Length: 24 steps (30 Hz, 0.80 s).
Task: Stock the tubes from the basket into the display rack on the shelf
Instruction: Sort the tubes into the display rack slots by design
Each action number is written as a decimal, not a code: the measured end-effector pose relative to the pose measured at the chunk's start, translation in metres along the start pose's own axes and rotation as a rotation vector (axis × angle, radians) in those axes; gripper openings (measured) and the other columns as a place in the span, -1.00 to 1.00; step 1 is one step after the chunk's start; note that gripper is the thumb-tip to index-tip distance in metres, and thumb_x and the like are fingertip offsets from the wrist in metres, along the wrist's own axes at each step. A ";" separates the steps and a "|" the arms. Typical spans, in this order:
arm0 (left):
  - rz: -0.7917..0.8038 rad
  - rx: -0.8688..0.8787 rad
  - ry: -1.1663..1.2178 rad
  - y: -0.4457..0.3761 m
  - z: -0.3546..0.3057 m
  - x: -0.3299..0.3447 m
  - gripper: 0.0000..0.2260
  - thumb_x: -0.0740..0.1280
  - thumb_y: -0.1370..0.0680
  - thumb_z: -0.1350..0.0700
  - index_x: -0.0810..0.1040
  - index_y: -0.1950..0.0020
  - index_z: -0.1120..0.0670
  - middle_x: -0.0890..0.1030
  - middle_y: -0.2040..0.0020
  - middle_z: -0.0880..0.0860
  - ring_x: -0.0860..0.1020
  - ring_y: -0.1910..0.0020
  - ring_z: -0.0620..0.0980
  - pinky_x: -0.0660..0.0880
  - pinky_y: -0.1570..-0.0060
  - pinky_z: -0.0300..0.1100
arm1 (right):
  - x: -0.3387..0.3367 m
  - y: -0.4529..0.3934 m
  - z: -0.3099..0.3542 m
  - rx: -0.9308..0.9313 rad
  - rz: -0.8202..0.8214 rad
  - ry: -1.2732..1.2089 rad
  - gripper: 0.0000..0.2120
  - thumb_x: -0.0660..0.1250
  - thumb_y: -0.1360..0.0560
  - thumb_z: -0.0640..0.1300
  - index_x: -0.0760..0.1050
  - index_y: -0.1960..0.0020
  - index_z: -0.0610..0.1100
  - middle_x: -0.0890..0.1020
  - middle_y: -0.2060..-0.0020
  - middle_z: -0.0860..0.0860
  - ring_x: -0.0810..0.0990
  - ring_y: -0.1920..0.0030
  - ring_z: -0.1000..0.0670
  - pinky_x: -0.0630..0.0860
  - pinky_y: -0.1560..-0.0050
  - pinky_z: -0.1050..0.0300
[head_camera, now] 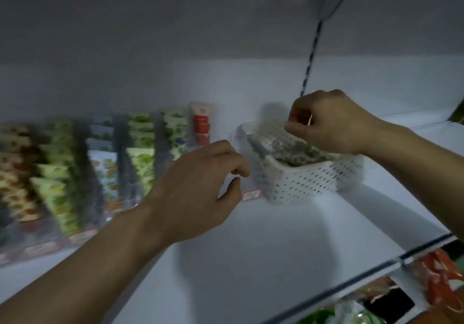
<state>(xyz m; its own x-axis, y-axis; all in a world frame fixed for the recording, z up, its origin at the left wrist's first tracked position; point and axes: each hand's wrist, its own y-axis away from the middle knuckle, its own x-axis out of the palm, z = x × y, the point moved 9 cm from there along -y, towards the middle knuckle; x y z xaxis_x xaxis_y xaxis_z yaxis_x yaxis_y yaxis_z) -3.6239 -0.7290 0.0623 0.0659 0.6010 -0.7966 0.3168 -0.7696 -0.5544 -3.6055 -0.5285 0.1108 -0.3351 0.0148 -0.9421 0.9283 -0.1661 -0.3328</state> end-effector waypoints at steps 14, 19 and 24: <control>-0.019 -0.221 0.295 -0.128 -0.001 0.078 -0.88 0.36 -0.54 0.14 0.65 0.01 -0.07 0.63 0.17 -0.17 0.52 0.40 -0.30 0.44 0.32 -0.36 | 0.084 -0.015 -0.094 0.192 0.386 0.108 -0.67 0.39 -0.50 0.07 0.59 -0.20 -0.04 0.67 -0.06 0.00 0.61 -0.05 -0.04 0.57 -0.11 0.08; -0.023 -0.277 0.322 -0.127 0.009 0.084 -0.59 0.42 -0.52 -0.09 0.46 -0.35 -0.09 0.60 -0.08 -0.17 0.61 0.08 -0.17 0.61 0.00 -0.01 | 0.055 -0.021 -0.103 0.201 0.058 -0.126 -0.65 0.37 -0.49 -0.03 0.53 -0.27 -0.01 0.60 -0.07 0.03 0.60 -0.04 -0.02 0.47 0.09 0.25; -0.028 -0.313 0.360 -0.127 0.008 0.083 -0.30 0.38 -0.48 -0.28 0.22 -0.53 -0.12 0.51 -0.21 -0.17 0.58 -0.10 -0.11 0.56 -0.11 -0.03 | 0.017 -0.013 -0.090 0.288 -0.103 -1.131 -0.77 0.27 -0.58 -0.25 0.64 -0.16 -0.14 0.66 0.06 -0.18 0.65 0.20 -0.09 0.58 0.25 0.11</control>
<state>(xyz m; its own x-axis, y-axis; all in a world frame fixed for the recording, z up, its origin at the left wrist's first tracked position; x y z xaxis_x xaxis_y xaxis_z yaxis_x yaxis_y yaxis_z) -3.6667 -0.5828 0.0644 0.3591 0.7000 -0.6173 0.5897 -0.6828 -0.4312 -3.6088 -0.4374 0.0959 -0.4941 -0.8199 -0.2893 0.8660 -0.4345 -0.2476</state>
